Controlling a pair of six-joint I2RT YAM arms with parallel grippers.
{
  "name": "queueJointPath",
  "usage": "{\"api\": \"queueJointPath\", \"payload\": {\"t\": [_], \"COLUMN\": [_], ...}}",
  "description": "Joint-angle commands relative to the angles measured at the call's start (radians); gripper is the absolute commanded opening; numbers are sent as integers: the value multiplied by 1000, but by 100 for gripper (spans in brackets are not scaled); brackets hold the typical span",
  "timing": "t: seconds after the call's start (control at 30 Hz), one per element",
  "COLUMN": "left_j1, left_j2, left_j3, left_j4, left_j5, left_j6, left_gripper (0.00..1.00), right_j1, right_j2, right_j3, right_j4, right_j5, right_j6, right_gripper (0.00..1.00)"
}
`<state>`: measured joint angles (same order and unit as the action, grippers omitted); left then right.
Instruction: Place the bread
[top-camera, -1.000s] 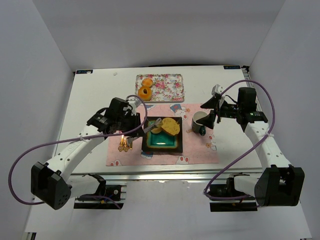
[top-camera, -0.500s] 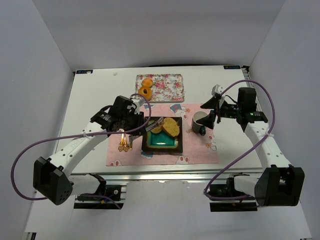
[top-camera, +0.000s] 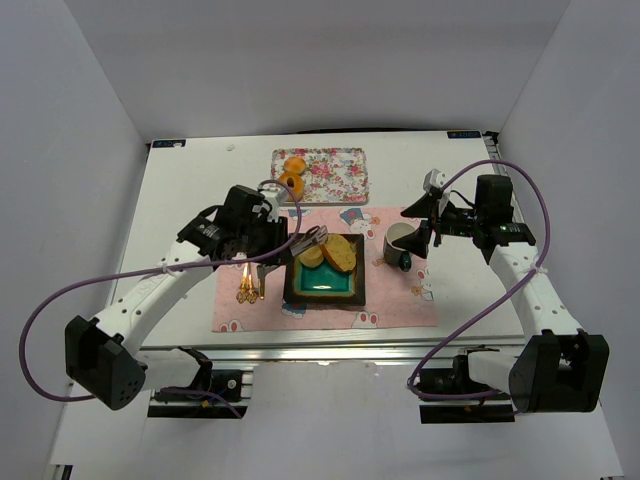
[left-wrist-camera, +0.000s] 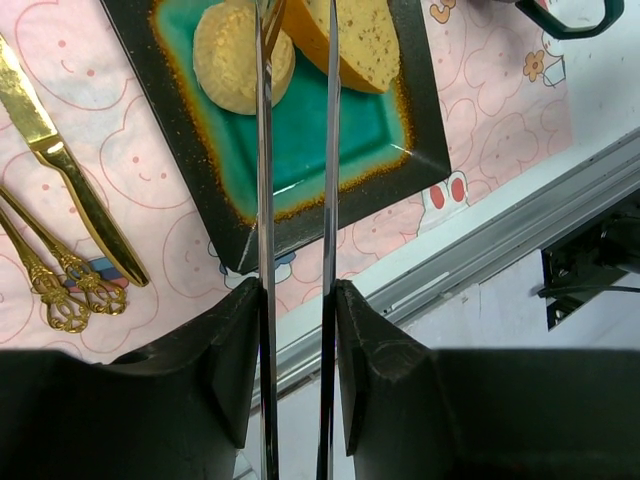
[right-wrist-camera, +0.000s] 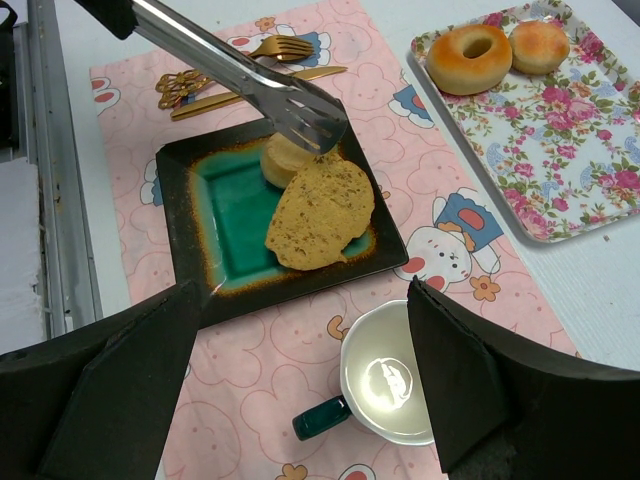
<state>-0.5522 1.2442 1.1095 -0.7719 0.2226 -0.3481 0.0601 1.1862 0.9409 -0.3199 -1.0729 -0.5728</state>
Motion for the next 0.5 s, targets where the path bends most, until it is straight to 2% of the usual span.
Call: {"api": "queueJointPath", "payload": {"t": [0.0, 0.17, 0.27, 0.3, 0.4, 0.47], "left_j1": [-3, -2, 6, 14, 95, 228], "left_j2": [-15, -25, -31, -34, -49, -58], "left_j3": [58, 95, 111, 108, 81, 27], "left_j4": [-10, -21, -18, -12, 11, 45], "left_j5": [-17, -80, -150, -163, -181, -152], "left_j6": [12, 9, -3, -9, 7, 33], "left_gripper": [44, 40, 30, 22, 12, 11], "right_j1": [-3, -3, -3, -3, -3, -3], "right_j2": [-13, -13, -11, -11, -11, -11], "right_j3": [18, 22, 24, 25, 27, 27], "right_j4": [-4, -2, -4, -5, -7, -5], "right_j5": [-19, -21, -22, -22, -19, -19], "right_j6": [-7, -6, -10, -13, -22, -27], "right_gripper": [88, 88, 88, 88, 88, 88]}}
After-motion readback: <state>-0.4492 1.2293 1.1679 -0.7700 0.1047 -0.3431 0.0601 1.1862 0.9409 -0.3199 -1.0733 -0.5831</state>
